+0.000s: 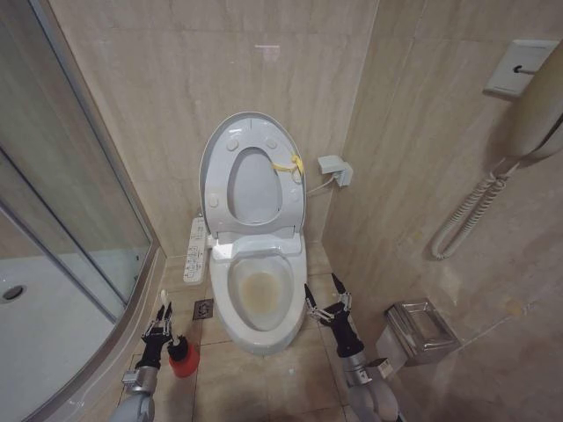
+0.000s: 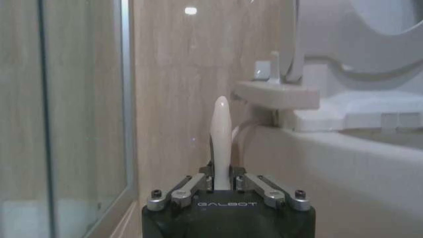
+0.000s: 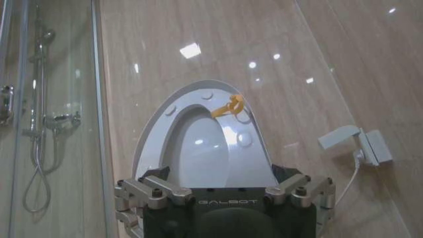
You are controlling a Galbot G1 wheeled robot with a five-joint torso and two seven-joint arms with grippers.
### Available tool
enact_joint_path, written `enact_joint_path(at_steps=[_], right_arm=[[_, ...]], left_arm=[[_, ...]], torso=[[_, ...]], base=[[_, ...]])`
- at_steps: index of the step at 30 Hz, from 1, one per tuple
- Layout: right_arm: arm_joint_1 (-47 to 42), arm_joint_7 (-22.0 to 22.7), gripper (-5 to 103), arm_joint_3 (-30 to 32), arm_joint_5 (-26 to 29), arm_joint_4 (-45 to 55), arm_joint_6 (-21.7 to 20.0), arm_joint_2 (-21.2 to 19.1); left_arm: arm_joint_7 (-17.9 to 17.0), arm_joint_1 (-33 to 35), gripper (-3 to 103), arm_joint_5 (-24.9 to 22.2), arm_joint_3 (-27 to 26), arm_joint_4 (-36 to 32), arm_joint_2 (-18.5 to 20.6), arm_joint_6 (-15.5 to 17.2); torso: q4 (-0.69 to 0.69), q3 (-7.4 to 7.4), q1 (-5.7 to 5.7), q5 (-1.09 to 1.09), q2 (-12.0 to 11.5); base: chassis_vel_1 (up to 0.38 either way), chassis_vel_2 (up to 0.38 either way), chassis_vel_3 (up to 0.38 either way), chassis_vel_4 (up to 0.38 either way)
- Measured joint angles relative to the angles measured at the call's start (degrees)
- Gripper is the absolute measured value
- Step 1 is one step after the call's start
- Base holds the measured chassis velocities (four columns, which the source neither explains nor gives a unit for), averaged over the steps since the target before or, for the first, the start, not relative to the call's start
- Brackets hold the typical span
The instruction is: Open the toilet lid, clean the toilet bowl with a toilet brush, close the toilet lid, and flush.
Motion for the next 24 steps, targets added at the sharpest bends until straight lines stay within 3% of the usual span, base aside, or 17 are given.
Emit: enact_joint_path(at_steps=[24], right_arm=[[0.2,-0.5,100,0.5,0.6,-0.8,0.2,-0.1]], left_arm=[[0.2,-3.3,15,1.5,0.9,4.5,-1.7,0.0]], torso=[[-0.01,0.0,0.0,0.0,0.0]], base=[[0.0,0.0,0.0,0.0]])
